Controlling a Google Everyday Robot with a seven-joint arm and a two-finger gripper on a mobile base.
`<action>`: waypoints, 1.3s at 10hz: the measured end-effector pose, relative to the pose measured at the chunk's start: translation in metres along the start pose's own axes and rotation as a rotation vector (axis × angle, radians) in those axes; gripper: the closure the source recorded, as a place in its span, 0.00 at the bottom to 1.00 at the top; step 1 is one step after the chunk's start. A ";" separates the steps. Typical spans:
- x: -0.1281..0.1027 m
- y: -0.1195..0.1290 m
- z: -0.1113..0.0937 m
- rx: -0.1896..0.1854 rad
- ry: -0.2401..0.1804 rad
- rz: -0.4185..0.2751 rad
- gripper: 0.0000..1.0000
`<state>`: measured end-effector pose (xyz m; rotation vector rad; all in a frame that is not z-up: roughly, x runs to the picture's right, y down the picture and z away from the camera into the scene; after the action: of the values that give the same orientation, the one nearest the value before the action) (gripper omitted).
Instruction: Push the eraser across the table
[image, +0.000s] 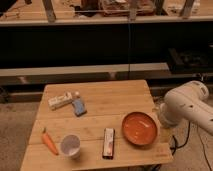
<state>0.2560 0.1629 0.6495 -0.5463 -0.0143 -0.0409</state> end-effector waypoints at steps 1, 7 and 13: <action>-0.001 0.001 0.000 0.000 -0.001 -0.003 0.20; -0.007 0.005 0.000 0.003 -0.002 -0.021 0.20; -0.014 0.009 0.002 0.004 -0.001 -0.048 0.20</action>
<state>0.2426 0.1716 0.6460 -0.5418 -0.0279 -0.0870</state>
